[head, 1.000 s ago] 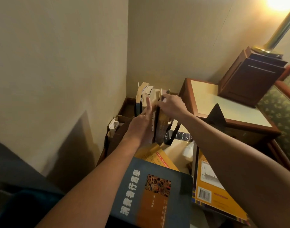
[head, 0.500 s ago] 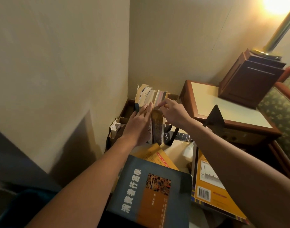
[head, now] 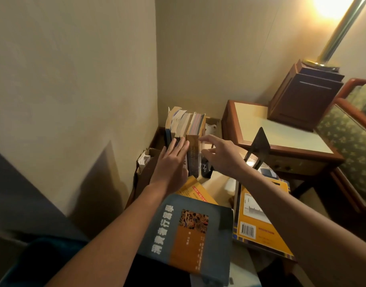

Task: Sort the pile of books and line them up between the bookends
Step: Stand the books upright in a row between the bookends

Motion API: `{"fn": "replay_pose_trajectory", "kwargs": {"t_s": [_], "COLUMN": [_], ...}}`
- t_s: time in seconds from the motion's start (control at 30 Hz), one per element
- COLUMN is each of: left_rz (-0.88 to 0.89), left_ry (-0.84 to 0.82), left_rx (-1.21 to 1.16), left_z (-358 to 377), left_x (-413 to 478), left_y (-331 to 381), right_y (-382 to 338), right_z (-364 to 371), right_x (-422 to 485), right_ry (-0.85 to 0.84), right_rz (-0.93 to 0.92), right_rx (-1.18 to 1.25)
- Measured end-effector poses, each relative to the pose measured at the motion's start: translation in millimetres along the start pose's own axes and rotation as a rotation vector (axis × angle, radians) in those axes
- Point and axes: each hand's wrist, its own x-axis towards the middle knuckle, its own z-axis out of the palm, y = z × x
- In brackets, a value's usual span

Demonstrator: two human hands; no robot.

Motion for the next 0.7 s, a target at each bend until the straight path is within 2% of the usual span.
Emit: {"fn": "replay_pose_trajectory", "kwargs": {"t_s": [0.2, 0.47, 0.57, 0.7], "left_rz": [-0.124, -0.468, -0.544, -0.613], "left_ry": [-0.111, -0.309, -0.31, -0.264], "left_rx": [-0.043, -0.149, -0.181, -0.124], "left_z": [5, 21, 25, 21], "left_x": [-47, -130, -166, -186], "left_y": [8, 2, 0, 1], "right_y": [21, 40, 50, 54], "right_z": [18, 59, 76, 81], "right_x": [-56, -116, -129, -133], "right_ry": [-0.064, -0.242, -0.407, -0.442], "right_rz": [0.063, 0.039, 0.113, 0.159], "right_rx": [-0.027, -0.251, -0.419, -0.439]}}
